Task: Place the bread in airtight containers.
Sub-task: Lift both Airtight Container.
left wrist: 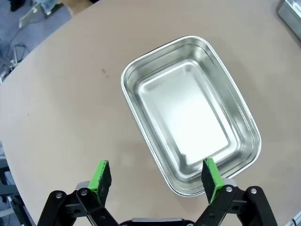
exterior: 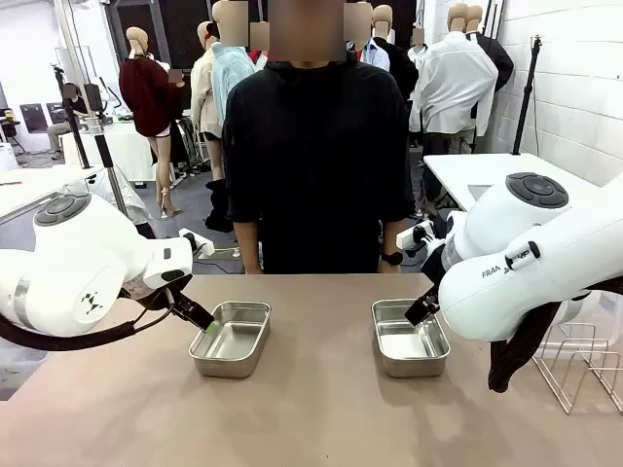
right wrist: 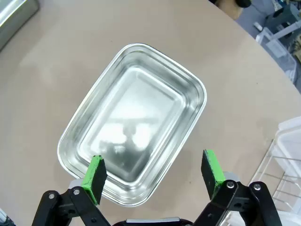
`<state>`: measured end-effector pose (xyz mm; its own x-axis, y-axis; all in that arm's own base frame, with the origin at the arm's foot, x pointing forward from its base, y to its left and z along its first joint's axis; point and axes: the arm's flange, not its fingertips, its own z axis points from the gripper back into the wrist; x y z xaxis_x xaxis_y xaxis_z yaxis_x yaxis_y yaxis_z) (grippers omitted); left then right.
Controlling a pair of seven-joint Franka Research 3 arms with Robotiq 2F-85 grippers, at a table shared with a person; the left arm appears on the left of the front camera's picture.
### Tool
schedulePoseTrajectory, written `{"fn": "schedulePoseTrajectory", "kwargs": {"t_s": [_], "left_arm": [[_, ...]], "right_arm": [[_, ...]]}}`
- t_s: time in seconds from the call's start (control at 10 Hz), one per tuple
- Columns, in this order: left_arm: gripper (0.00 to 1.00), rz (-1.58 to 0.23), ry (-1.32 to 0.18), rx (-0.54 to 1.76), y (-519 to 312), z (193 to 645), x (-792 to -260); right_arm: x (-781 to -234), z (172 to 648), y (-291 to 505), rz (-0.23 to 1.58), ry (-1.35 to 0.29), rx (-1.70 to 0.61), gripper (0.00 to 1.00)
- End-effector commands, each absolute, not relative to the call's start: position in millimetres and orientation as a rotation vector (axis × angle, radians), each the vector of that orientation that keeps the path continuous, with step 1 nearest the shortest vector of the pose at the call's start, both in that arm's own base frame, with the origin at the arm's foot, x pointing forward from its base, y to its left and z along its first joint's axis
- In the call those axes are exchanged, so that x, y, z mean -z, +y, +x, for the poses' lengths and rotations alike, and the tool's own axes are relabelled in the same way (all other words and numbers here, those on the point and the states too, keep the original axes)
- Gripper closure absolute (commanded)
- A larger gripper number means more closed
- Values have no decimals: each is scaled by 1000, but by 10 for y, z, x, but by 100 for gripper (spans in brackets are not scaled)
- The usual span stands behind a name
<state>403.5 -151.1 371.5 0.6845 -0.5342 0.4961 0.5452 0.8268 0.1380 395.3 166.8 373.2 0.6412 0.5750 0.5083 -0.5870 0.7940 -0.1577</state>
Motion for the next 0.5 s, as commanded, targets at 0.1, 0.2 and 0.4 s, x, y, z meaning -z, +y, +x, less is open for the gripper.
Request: {"fn": "schedulePoseTrajectory", "kwargs": {"t_s": [0.1,0.2,0.4], "left_arm": [[0,-21,-549,605,-1511,4034,-3715],[0,-21,-549,605,-1511,4034,-3715],[0,-21,-549,605,-1511,4034,-3715]], "right_arm": [[-3732,3953,1668,23,-571,-662,0],[-3732,3953,1668,23,-571,-662,0],[-3732,3953,1668,23,-571,-662,0]]}}
